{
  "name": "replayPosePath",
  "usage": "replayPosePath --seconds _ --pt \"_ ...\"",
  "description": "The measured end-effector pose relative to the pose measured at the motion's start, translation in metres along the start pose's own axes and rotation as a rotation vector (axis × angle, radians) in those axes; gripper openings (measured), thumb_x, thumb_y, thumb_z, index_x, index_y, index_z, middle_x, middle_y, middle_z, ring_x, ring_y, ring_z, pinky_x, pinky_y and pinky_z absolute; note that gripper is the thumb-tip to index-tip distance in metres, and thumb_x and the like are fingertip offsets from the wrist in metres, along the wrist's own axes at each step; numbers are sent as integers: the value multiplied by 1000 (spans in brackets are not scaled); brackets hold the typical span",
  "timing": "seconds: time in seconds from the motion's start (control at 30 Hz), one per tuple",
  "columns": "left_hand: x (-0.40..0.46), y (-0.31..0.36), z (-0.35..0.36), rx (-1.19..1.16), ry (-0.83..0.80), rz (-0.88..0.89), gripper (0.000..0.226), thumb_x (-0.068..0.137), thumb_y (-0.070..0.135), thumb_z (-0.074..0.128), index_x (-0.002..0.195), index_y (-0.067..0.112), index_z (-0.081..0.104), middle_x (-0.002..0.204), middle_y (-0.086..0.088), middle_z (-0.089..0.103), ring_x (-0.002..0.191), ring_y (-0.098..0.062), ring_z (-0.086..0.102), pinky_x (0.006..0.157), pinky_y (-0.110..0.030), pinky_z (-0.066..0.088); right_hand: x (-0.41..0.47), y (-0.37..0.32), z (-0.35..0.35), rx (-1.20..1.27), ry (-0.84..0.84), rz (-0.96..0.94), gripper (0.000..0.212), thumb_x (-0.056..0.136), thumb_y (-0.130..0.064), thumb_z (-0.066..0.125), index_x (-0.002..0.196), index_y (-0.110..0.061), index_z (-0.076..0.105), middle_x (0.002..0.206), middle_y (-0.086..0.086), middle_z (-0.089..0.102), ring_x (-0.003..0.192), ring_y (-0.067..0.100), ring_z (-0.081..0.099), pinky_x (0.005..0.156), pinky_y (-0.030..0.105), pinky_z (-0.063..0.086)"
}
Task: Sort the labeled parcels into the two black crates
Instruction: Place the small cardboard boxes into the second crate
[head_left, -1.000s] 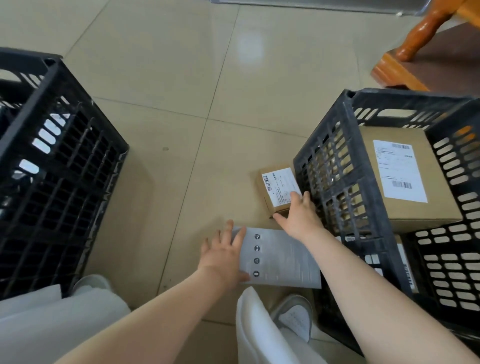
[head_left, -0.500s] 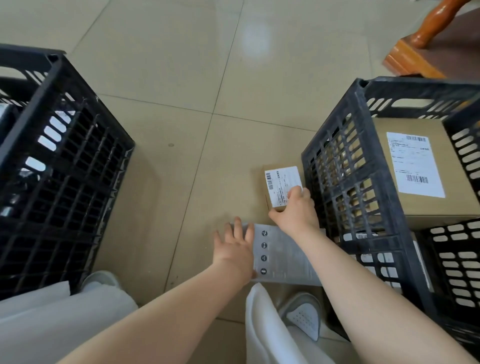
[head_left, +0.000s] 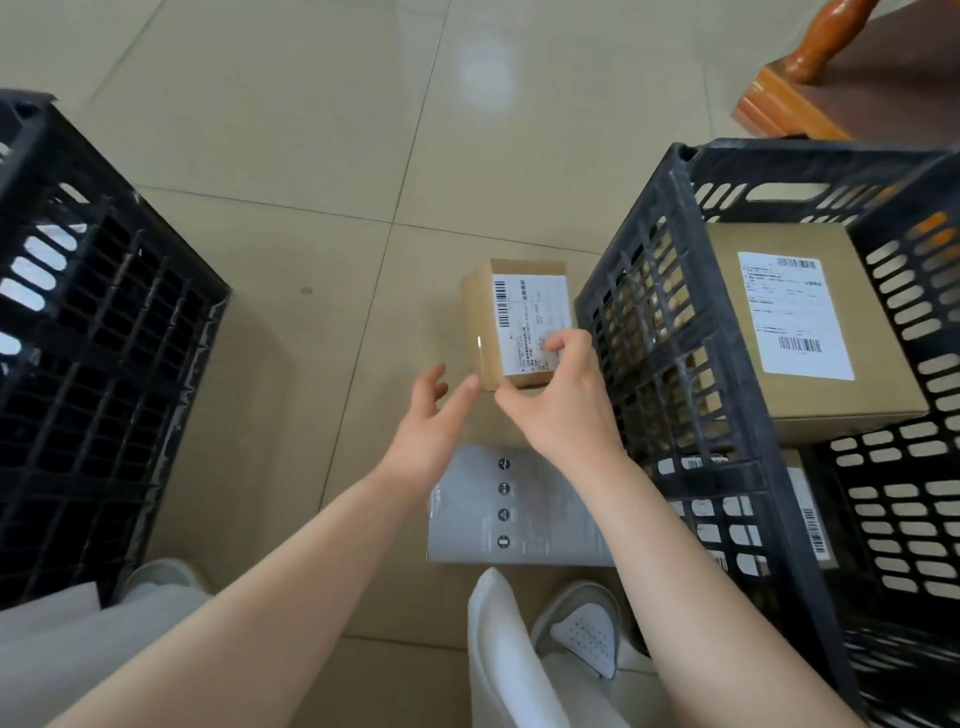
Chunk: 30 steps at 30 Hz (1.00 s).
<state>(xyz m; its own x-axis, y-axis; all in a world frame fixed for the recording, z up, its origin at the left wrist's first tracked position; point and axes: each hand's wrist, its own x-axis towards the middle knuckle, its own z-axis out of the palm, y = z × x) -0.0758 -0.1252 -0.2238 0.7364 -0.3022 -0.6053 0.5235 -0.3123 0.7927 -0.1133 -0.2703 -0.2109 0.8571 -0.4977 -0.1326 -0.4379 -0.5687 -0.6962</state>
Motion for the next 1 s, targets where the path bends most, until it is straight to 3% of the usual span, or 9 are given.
replayPosePath --seconds 0.13,0.23,0.33,0.5,0.6,0.7,0.77,0.87,1.0 --pt "-3 31 4 -211 -73 0 81 91 50 62 155 35 14 137 9 56 117 -5 58 111 -44 39 -15 -18 -19 -3 -76 -98 71 81 -42 73 135 -22 32 135 -5 43 123 11 42 89 21 37" --pt "-10 45 6 -250 -69 29 76 91 38 66 152 33 21 119 9 70 105 -12 69 102 -42 49 -28 -24 -32 -21 -26 -155 83 81 -43 75 145 -22 27 142 -4 41 128 10 38 100 24 39" --pt "-20 50 7 -268 -62 25 72 90 41 68 149 28 30 112 7 72 100 -17 72 100 -41 52 -38 -30 -45 87 -19 -111 86 82 -44 75 149 -25 25 145 -10 37 131 2 35 106 22 35" --pt "-40 69 11 -323 -133 20 87 79 52 73 150 29 29 122 1 66 100 -24 72 102 -43 50 -55 -32 -61 377 17 -4 79 91 -49 64 153 -29 19 146 -15 42 130 -1 41 99 16 38" --pt "-56 83 22 -292 -178 55 86 87 44 70 154 32 17 112 10 67 106 -23 69 105 -43 47 -62 -32 -68 598 121 107 91 84 -54 70 154 -30 17 147 -7 47 132 7 48 105 28 44" --pt "-67 92 34 -275 -226 77 84 87 45 70 154 32 20 115 7 68 105 -24 70 102 -41 50 -65 -32 -84 931 182 323 98 72 -52 81 150 -27 27 142 0 54 124 16 58 102 44 51" --pt "-72 97 42 -266 -257 91 85 87 45 70 153 32 20 118 5 68 103 -24 71 101 -41 51 -70 -32 -96 1114 123 383 85 74 -47 81 143 -19 41 133 5 63 118 26 64 96 47 54" --pt "-80 107 58 -209 -310 128 86 86 45 70 153 31 17 119 5 68 106 -20 70 102 -39 50 -81 -31 -114 1287 113 344 46 92 -32 68 134 -18 55 124 8 69 113 30 67 98 48 53" --pt "-84 123 84 -31 -380 177 87 84 55 68 152 34 19 132 11 59 116 -9 60 96 -29 46 -87 -22 -142 1324 164 341 34 91 -33 65 125 -28 64 125 6 70 115 25 67 96 41 55"
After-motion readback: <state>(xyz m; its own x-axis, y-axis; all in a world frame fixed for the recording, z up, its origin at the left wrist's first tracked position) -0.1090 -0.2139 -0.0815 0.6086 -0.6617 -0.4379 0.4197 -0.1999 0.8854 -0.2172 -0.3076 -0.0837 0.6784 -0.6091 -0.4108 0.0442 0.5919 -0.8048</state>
